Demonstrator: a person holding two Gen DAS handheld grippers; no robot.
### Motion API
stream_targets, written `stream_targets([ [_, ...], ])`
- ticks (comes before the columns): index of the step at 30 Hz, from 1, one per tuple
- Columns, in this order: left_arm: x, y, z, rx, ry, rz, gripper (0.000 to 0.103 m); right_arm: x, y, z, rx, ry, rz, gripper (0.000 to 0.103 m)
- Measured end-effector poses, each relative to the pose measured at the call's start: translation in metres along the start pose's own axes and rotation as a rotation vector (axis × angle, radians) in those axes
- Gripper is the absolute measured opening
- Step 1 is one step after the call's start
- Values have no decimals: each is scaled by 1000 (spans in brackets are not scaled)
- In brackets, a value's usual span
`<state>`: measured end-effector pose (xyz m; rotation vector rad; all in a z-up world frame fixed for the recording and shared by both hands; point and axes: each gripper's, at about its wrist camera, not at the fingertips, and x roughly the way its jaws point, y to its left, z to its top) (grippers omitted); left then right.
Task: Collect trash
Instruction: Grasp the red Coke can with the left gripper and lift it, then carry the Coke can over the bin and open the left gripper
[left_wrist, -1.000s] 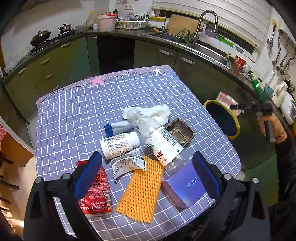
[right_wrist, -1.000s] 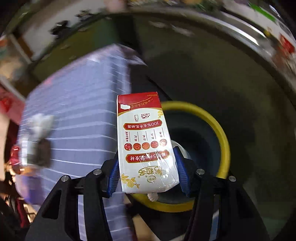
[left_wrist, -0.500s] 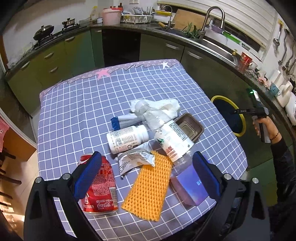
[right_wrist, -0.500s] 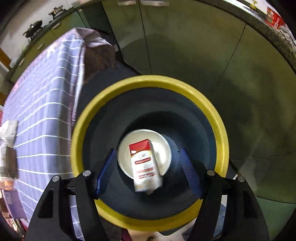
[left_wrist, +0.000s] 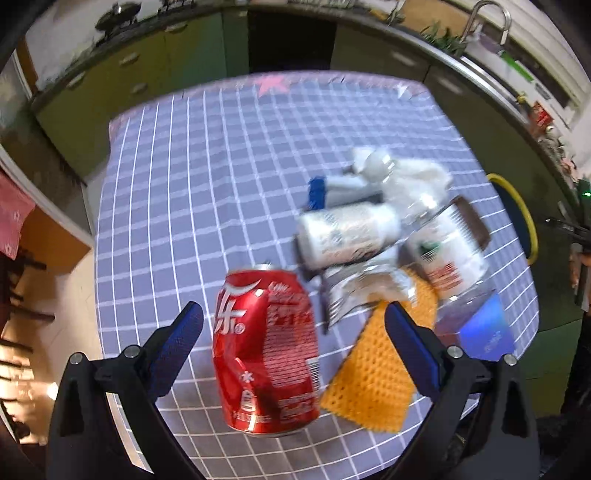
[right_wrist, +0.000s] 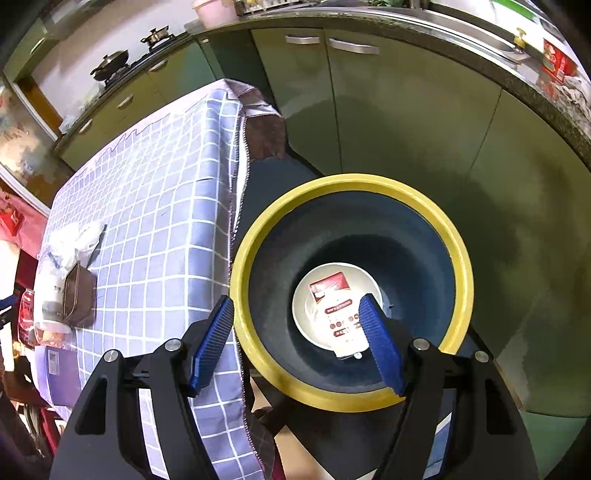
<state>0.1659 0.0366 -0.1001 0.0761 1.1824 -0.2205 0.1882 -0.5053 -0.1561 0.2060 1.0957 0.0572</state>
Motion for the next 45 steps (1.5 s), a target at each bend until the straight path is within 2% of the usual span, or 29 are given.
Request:
stream_targets([
  [6, 25, 17, -5, -35, 89, 8, 94, 7, 8, 0, -14, 22, 12, 70],
  [18, 57, 6, -9, -5, 198, 8, 93, 20, 20, 0, -41, 53, 24, 70],
  [21, 63, 6, -7, -10, 218, 20, 85, 23, 19, 0, -40, 56, 27, 70],
  [23, 67, 6, -7, -13, 233, 26, 76, 24, 19, 0, -40, 58, 26, 70],
  [25, 67, 6, -7, -16, 228, 34, 72, 24, 19, 0, -39, 59, 30, 70],
  [32, 63, 8, -10, 1, 219, 50, 71, 24, 22, -1, -45, 63, 35, 70],
  [40, 22, -8, -3, 55, 143, 56, 71, 17, 26, -3, -52, 50, 42, 70],
  [45, -12, -38, 10, 127, 87, 29, 71, 3, 20, -5, -47, 23, 37, 70],
])
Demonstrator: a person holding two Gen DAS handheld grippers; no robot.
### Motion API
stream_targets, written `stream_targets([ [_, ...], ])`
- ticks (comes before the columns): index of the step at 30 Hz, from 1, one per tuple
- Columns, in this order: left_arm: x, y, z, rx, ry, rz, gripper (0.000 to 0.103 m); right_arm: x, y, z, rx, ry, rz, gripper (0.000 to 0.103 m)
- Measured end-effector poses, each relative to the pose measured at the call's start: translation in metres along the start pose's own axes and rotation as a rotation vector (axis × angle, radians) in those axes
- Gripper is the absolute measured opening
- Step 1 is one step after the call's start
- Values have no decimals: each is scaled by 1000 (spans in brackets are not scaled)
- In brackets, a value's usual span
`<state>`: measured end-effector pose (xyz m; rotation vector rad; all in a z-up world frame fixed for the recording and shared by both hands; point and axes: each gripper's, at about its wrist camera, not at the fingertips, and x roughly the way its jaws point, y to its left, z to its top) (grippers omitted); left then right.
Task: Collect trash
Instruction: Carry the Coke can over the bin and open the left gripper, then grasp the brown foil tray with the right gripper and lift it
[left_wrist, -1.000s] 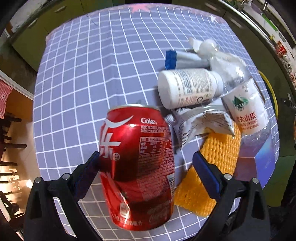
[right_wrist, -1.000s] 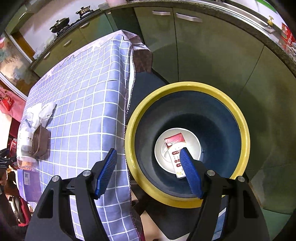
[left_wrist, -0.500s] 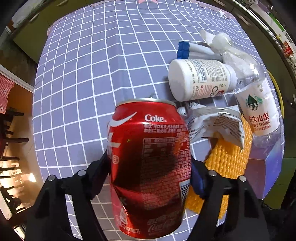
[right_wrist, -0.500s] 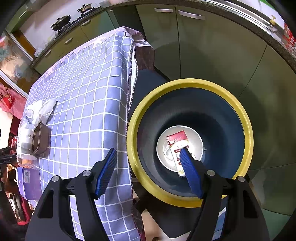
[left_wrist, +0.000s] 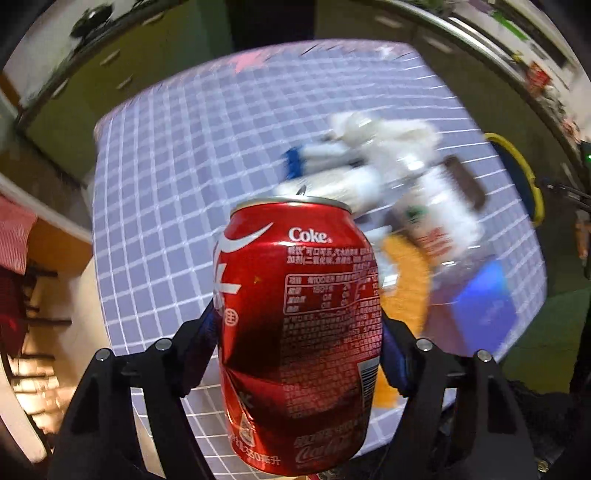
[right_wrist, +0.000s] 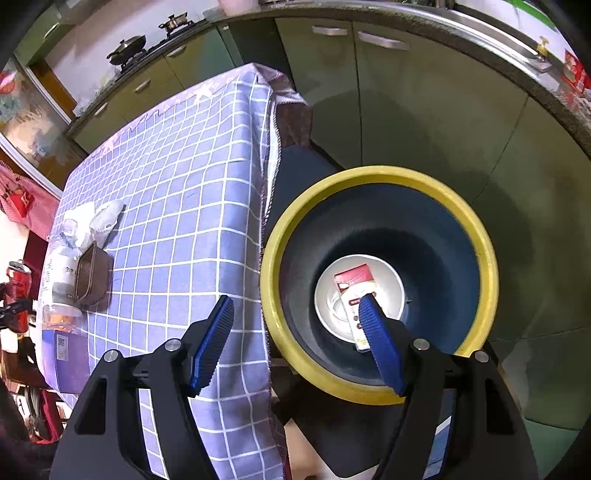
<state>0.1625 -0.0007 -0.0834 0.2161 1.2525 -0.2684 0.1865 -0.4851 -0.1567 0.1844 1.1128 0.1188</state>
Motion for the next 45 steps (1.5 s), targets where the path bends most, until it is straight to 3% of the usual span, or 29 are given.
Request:
stream_targets([
  [5, -29, -67, 29, 165, -68, -50, 72, -27, -21, -10, 38, -47, -17, 70],
  [11, -32, -186, 88, 399, -131, -183, 72, -57, -61, -35, 111, -90, -44, 70],
  [17, 12, -305, 146, 554, -119, -271, 72, -78, -101, -71, 188, -108, -72, 70],
  [25, 79, -413, 190, 634, -99, -253, 72, -95, -136, -107, 268, -120, -105, 70],
  [27, 91, -427, 197, 629, -103, -247, 75, -99, -145, -116, 287, -123, -113, 70],
  [29, 99, -434, 203, 618, -112, -236, 88, -101, -151, -121, 303, -124, -116, 70],
  [35, 92, -435, 205, 594, -116, -275, 89, -104, -160, -129, 328, -124, -117, 70],
  [40, 40, -390, 184, 576, -191, -330, 92, -97, -145, -122, 292, -117, -103, 70],
  [45, -8, -320, 155, 508, -274, -325, 95, -92, -115, -102, 217, -117, -99, 70],
])
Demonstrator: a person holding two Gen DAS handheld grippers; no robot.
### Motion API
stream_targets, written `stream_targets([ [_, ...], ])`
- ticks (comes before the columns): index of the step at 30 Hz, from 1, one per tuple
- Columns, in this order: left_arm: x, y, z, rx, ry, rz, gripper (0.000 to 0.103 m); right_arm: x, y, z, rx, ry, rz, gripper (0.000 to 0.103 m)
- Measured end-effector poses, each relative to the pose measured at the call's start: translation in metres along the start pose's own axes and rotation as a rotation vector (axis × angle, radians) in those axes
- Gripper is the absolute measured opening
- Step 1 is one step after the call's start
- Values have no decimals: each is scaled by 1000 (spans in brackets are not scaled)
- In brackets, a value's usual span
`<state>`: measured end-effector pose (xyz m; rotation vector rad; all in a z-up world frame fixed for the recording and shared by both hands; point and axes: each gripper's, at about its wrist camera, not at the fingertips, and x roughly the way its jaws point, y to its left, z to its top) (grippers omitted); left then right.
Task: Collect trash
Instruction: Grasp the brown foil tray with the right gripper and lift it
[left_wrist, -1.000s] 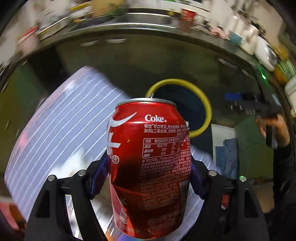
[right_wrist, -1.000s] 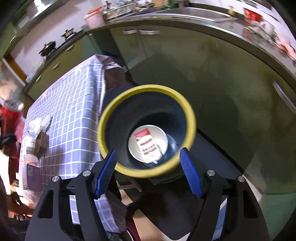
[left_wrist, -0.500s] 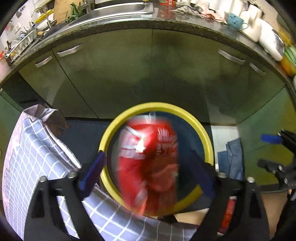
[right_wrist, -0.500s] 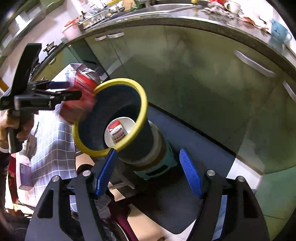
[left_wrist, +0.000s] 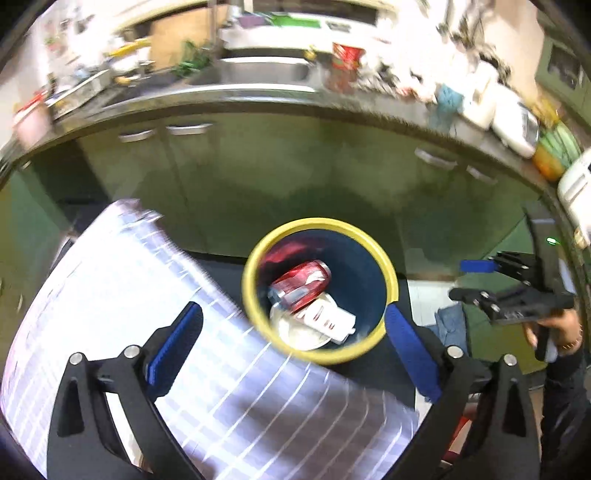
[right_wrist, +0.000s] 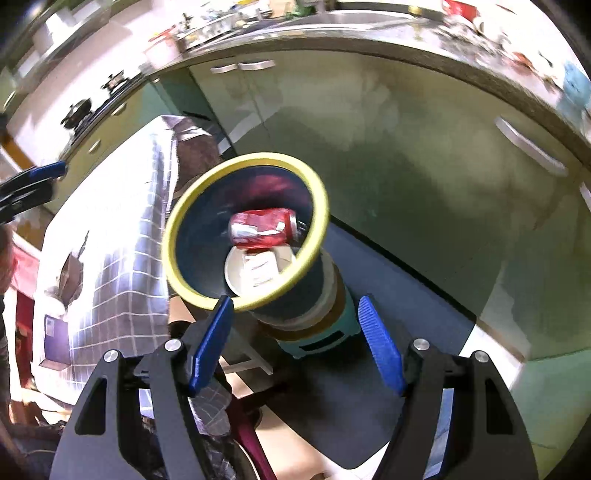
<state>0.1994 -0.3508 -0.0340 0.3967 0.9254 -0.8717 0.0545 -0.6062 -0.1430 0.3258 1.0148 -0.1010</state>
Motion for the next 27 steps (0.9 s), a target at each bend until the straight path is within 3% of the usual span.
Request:
stream_targets([
  [2, -29, 21, -20, -45, -25, 13, 96, 2, 15, 7, -32, 2, 2, 70],
  [7, -88, 69, -78, -137, -66, 129, 96, 15, 68, 24, -132, 14, 29, 70],
  [16, -151, 129, -175, -339, -81, 223, 96, 56, 241, 37, -447, 95, 229, 68],
  [22, -171, 142, -214, -403, -98, 257, 96, 84, 340, 33, -583, 147, 264, 53],
  [27, -179, 146, -233, -425, -102, 277, 96, 112, 371, 32, -616, 188, 215, 41],
])
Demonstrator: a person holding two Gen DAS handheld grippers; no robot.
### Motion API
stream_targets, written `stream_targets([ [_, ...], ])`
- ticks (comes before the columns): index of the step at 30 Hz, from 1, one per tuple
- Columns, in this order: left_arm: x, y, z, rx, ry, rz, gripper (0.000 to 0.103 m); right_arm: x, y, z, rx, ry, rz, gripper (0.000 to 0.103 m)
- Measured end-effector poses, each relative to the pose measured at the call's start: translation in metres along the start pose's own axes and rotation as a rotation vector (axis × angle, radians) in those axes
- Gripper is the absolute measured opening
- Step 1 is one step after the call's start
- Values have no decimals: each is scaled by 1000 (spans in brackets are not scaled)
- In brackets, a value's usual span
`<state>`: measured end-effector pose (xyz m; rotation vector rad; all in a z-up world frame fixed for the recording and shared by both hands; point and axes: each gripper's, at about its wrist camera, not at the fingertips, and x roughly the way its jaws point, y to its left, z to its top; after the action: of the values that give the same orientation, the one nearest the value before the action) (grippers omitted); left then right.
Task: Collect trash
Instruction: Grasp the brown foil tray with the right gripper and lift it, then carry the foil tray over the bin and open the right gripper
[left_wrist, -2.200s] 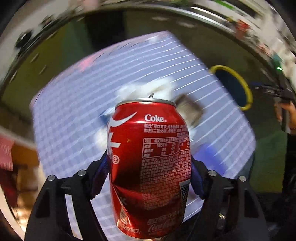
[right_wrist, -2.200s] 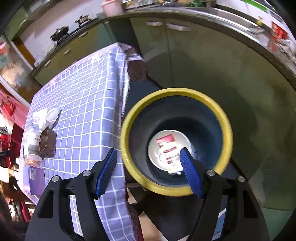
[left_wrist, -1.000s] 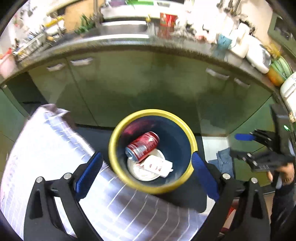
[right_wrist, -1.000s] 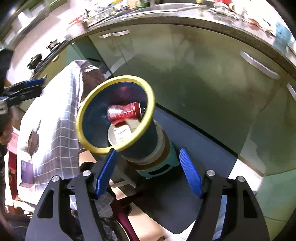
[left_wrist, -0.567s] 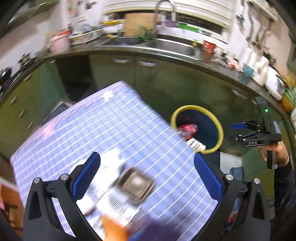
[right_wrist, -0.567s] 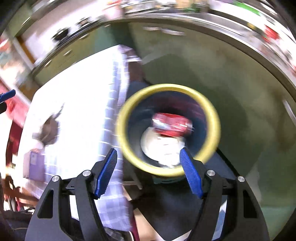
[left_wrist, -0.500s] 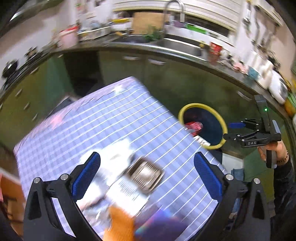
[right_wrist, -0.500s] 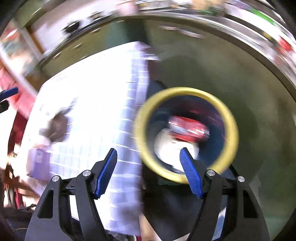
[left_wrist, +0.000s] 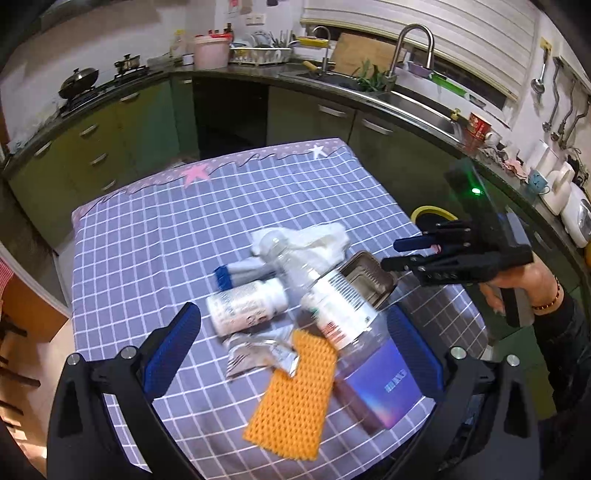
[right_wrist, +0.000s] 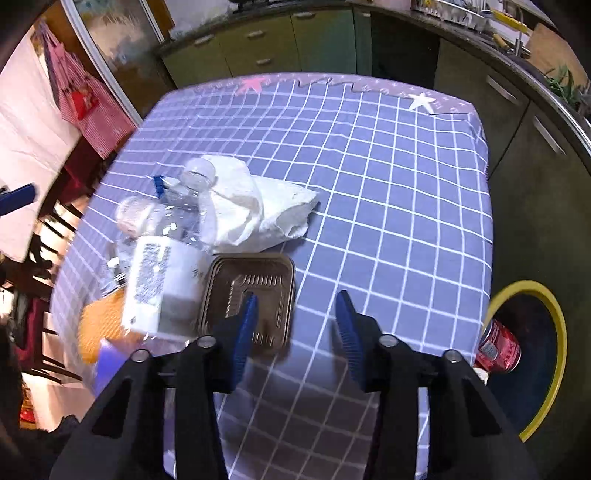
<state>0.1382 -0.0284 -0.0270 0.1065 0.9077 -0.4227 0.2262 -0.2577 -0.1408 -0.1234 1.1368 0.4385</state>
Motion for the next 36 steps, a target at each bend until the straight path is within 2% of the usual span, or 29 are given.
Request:
stream_targets([
  [4, -2, 11, -10, -23, 6, -5, 96, 19, 2, 9, -1, 42, -27, 36],
  [6, -2, 14, -13, -28, 7, -5, 96, 26, 2, 10, -2, 58, -33, 26],
  [7, -3, 13, -15, -29, 7, -4, 96, 29, 3, 11, -9, 65, -37, 24],
  [11, -3, 12, -18, -23, 11, -4, 96, 40, 7, 11, -24, 85, -50, 24],
  [12, -3, 12, -18, -22, 12, -3, 96, 42, 7, 11, -27, 89, -56, 21],
  [14, -3, 10, -19, -17, 16, -5, 96, 47, 7, 10, -29, 98, -56, 9],
  [18, -2, 7, -20, -9, 22, -7, 96, 49, 7, 9, -35, 87, -69, 6],
  [25, -2, 3, -21, -2, 27, -13, 96, 21, -12, 1, -3, 28, -78, 6],
  [30, -7, -4, -23, 16, 22, -21, 96, -17, -44, -15, 68, -34, -92, 6],
  [36, -13, -20, -29, 61, 19, -47, 96, -72, -122, -49, 249, -115, -177, 6],
])
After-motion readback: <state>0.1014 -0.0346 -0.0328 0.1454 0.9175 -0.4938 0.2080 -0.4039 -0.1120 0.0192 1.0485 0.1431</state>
